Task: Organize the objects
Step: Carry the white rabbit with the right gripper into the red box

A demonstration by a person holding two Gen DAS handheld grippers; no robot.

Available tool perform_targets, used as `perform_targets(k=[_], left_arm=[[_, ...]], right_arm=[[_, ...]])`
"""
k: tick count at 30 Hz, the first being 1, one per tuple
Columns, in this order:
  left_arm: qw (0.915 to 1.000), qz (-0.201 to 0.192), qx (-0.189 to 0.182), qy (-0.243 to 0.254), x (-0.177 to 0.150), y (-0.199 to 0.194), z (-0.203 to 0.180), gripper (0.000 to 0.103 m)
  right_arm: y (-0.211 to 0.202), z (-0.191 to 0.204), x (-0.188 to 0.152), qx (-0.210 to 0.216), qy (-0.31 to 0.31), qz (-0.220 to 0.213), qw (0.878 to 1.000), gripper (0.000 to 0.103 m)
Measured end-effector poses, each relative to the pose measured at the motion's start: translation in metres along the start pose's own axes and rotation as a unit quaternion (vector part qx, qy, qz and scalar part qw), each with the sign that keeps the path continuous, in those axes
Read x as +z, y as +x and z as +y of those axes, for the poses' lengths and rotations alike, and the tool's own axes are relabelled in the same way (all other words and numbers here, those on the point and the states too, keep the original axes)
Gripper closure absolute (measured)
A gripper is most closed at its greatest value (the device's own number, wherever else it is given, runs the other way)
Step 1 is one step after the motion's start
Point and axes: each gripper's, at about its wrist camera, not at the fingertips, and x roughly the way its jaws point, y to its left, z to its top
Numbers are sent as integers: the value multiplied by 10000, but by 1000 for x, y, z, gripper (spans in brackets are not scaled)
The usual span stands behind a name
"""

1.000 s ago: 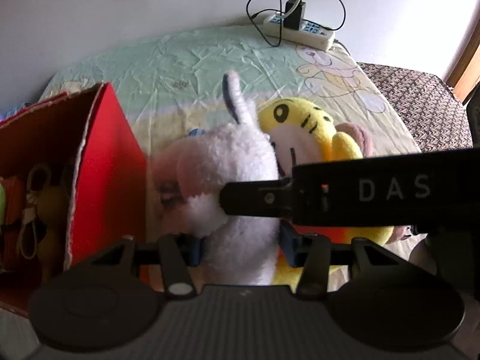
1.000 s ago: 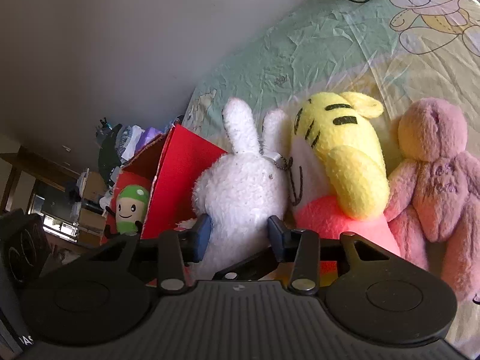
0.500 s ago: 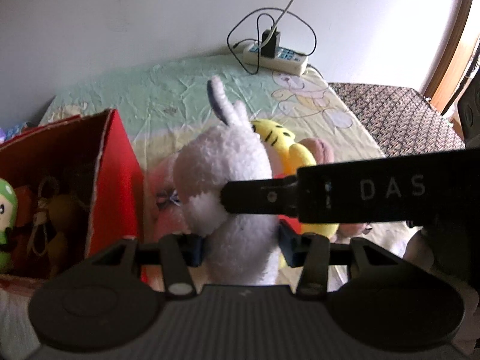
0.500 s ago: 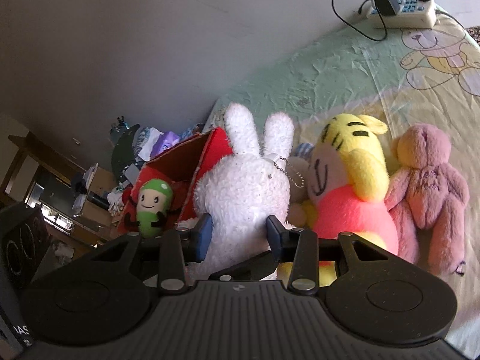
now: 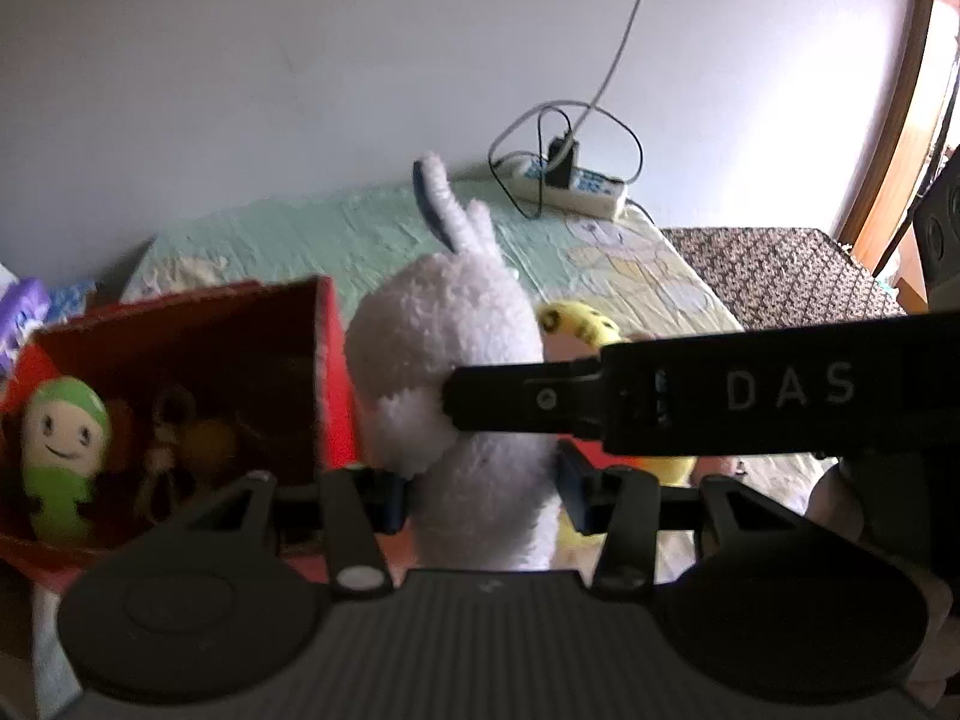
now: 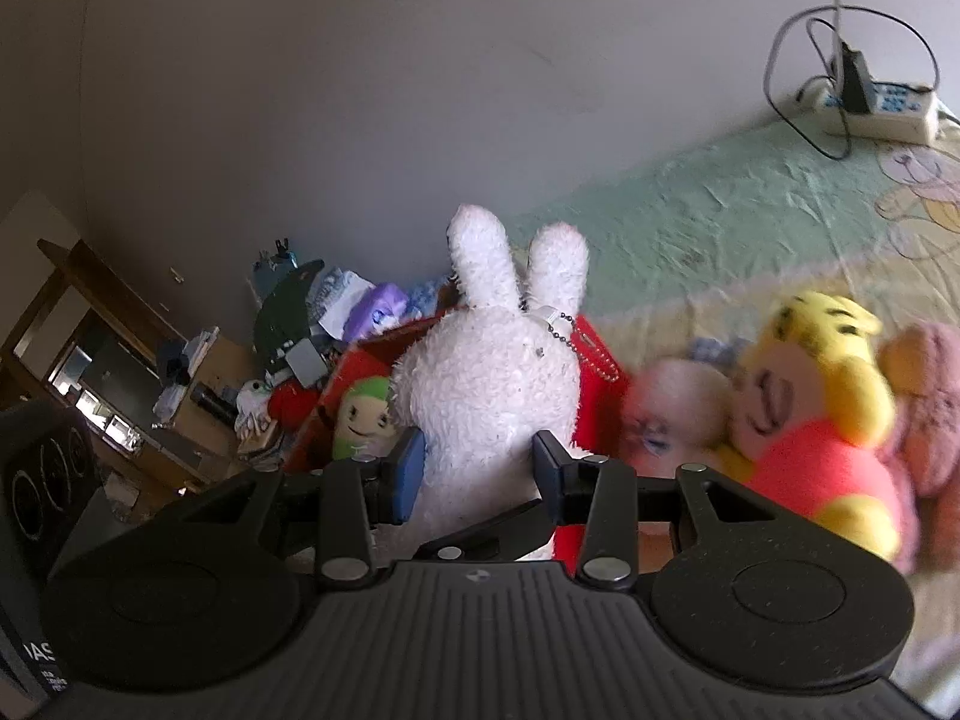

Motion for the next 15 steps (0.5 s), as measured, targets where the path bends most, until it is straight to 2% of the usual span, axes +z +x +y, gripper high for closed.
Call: perform_targets(k=[8, 15], left_arm=[[9996, -295, 22, 20, 9, -20, 69, 54], [9997, -213, -44, -61, 7, -8, 127, 54]], right_arm=[[54, 50, 7, -74, -327, -70, 9994, 60], [100, 63, 1, -307, -332, 41, 9990, 61]])
